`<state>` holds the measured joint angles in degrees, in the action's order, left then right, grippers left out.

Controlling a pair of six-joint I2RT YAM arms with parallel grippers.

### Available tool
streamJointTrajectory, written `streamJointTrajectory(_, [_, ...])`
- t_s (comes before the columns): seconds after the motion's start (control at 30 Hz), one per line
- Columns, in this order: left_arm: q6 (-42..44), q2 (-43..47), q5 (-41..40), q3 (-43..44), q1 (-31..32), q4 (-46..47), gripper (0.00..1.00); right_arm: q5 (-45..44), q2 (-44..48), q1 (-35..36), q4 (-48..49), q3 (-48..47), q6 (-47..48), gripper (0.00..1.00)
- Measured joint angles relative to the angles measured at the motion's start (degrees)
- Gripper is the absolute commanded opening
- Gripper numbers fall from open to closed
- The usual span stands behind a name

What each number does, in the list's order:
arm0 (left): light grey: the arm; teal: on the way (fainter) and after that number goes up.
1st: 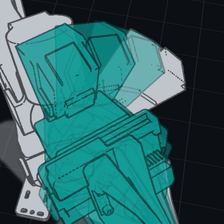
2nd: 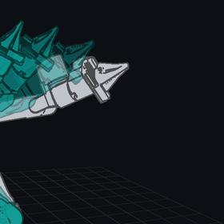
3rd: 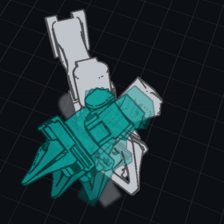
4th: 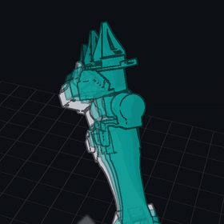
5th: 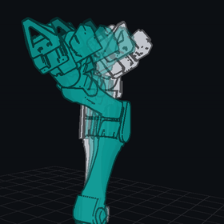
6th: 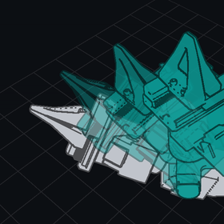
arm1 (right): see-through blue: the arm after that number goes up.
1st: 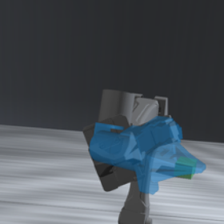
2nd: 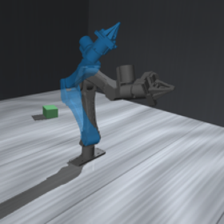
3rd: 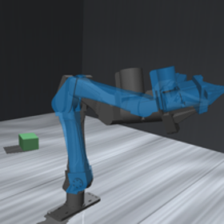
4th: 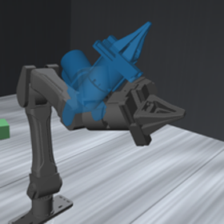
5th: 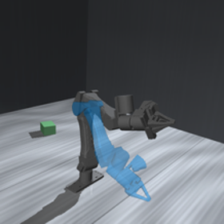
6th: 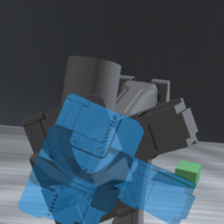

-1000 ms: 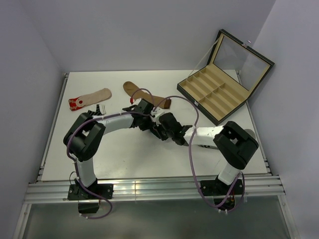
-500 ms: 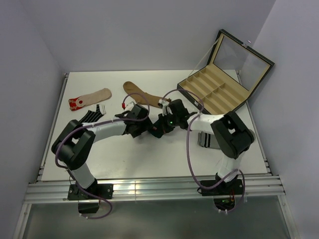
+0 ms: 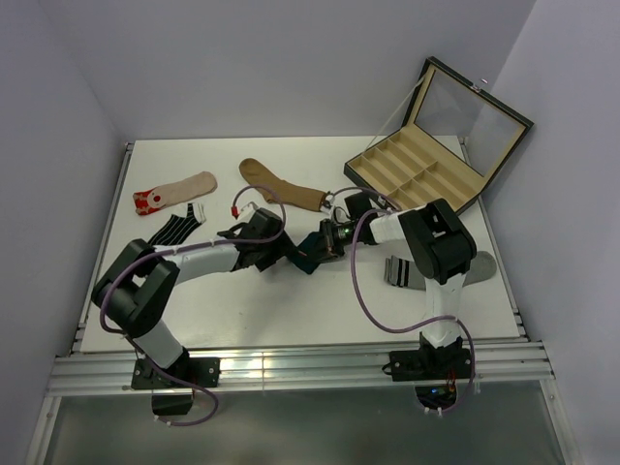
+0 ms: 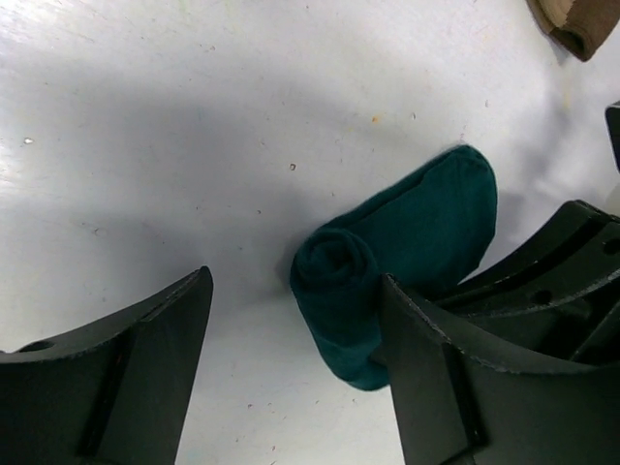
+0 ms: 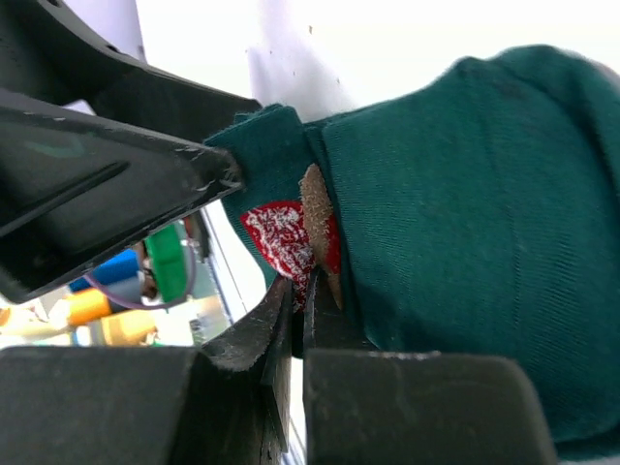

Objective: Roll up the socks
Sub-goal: Roll the sock at the center of the board.

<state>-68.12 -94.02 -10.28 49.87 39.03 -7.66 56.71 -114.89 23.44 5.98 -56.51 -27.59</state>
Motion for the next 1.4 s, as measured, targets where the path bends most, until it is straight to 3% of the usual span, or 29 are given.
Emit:
streamJointTrajectory(0.23, [-0.31,-2.34,1.6,0.83,0.22,1.77,0.66,1.53,-0.28,-1.01,4.22,2.93,-5.35,0.0])
streamJointTrajectory(0.47, [-0.33,-3.48,2.16,1.88,1.31,2.69,0.7,1.55,-0.26,-1.29,7.34,4.63,-8.17,0.0])
streamJointTrajectory(0.67, [-0.33,-3.52,2.51,1.9,1.46,2.45,0.63,1.27,-0.15,-1.38,8.17,5.16,-8.92,0.0])
streamJointTrajectory(0.77, [-0.42,-3.87,2.71,1.9,1.6,2.43,0.55,0.63,0.26,-1.38,8.22,5.42,-9.03,0.0])
streamJointTrajectory(0.93, [-0.7,-5.22,2.97,3.28,1.9,2.49,0.26,-0.17,0.68,-1.38,8.28,5.6,-9.4,0.0])
streamJointTrajectory(1.03, [-0.52,-5.62,2.95,4.07,2.05,2.32,0.08,-1.36,1.55,-1.33,7.76,5.75,-9.16,0.08])
streamJointTrajectory(1.1, [-0.2,-5.99,2.91,4.66,2.16,2.14,0.0,-2.47,2.4,-1.31,6.8,5.81,-8.63,0.21])
streamJointTrajectory(1.17, [-0.09,-6.34,2.86,5.25,2.32,1.84,0.0,-3.96,3.63,-1.31,5.55,5.81,-7.69,0.27])
streamJointTrajectory(1.4, [0.04,-6.86,2.38,6.34,2.6,0.39,0.0,-14.38,11.39,-1.33,0.57,5.81,-3.39,0.27])
